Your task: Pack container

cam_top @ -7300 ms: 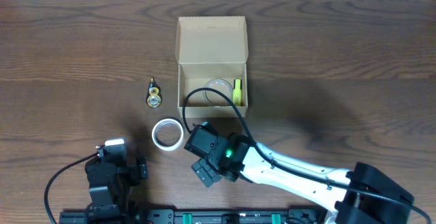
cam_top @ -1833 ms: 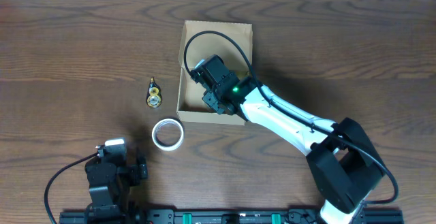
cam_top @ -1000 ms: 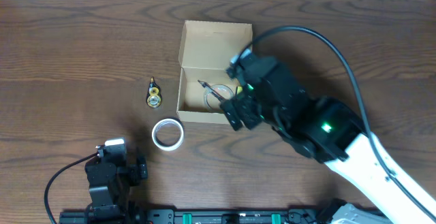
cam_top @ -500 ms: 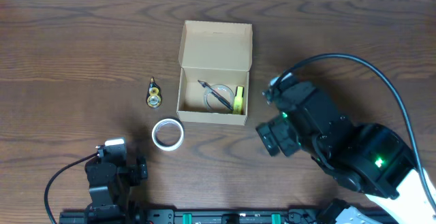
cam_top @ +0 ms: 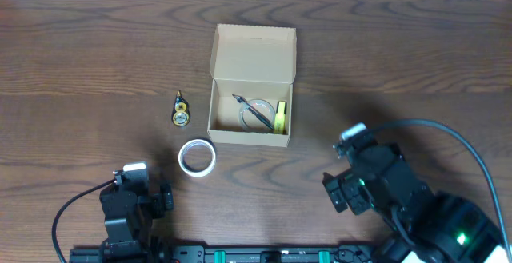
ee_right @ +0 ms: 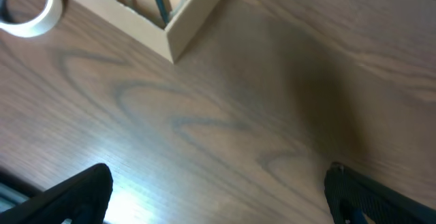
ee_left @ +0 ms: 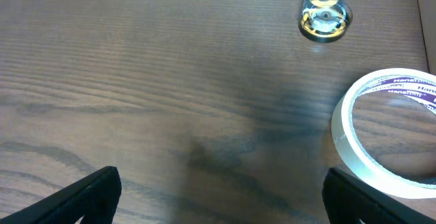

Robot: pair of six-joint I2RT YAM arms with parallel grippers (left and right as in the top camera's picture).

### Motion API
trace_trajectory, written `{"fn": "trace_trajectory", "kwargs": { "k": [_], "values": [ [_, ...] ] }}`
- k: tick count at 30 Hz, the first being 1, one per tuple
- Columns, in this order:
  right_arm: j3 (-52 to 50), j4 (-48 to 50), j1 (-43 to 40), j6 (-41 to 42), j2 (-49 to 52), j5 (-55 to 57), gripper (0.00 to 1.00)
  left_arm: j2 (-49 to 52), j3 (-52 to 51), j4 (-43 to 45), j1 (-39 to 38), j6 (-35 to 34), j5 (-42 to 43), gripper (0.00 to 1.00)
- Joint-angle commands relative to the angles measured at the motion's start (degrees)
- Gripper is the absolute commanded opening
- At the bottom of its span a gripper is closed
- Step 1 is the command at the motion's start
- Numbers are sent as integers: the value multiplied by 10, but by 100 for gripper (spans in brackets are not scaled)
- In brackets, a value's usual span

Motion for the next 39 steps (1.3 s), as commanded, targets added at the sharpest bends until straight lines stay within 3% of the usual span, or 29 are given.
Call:
{"fn": "trace_trajectory", "kwargs": {
  "k": [1, 11, 25, 39],
  "values": [
    [-57, 19, -5, 10, -47, 16, 99, -3, -13, -16, -2, -11, -12, 95],
    [-158, 91, -76, -66, -180, 25, 99, -3, -13, -16, -2, -11, -12, 95],
    [-298, 120, -234, -65, -345, 26, 99, -3, -13, -16, -2, -11, -12, 95],
    [-400, 166, -359, -50, -442, -9, 99, -3, -13, -16, -2, -11, -12, 95]
  ]
}}
